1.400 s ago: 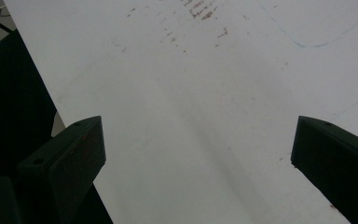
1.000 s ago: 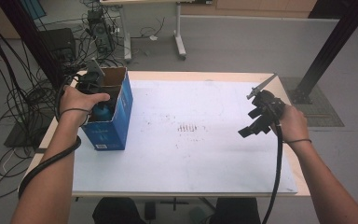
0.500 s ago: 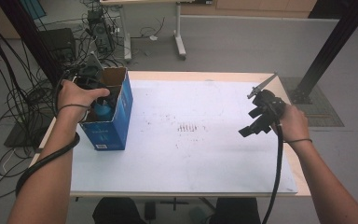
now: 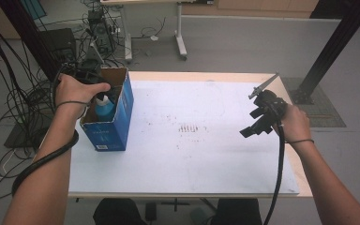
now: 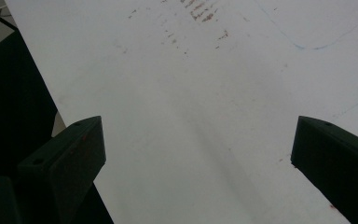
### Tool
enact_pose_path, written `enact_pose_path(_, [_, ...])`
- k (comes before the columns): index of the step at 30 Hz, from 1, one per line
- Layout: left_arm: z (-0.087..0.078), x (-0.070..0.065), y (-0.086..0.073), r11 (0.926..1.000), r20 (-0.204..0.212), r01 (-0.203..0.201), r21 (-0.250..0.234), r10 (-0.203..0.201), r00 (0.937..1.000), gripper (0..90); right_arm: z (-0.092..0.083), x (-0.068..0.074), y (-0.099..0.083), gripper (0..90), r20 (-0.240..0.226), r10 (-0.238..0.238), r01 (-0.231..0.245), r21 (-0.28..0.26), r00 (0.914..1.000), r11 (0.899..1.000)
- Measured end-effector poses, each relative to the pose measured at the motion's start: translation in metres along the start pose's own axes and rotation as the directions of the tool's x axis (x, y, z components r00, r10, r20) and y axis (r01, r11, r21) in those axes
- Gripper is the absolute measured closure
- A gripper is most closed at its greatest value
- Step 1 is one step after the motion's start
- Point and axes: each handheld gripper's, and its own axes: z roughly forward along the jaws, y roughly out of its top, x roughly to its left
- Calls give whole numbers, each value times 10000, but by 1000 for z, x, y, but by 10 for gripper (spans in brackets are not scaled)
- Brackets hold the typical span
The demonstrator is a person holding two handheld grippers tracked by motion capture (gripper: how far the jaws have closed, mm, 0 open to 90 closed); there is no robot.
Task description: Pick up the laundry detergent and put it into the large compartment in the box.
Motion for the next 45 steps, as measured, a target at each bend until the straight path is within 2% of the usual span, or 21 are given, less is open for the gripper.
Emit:
enact_pose_path(9, [-20,-7,0,9991,42,-80,-426,82,10000,147,0,0,1,30,-16,-55,55,-72,10000,10000])
enact_pose_path(25, [-70,-27,0,9903,233,-570,-1271,604,9979,88,1,-1,3,29,-35,-89,89,-29,10000,10000])
enact_pose_path(29, [-77,-33,-1,9868,273,-832,-1388,878,9958,72,2,0,4,30,-41,-125,125,-33,9999,9999])
enact_pose_path(36, [-80,-49,-2,9826,356,-1243,-1378,1304,9908,70,1,0,5,30,-48,-144,144,-24,9999,9999])
enact_pose_path(45, [-85,-79,-4,9711,647,-1886,-1464,1997,9777,71,1,-1,4,29,26,-90,90,25,10000,10000])
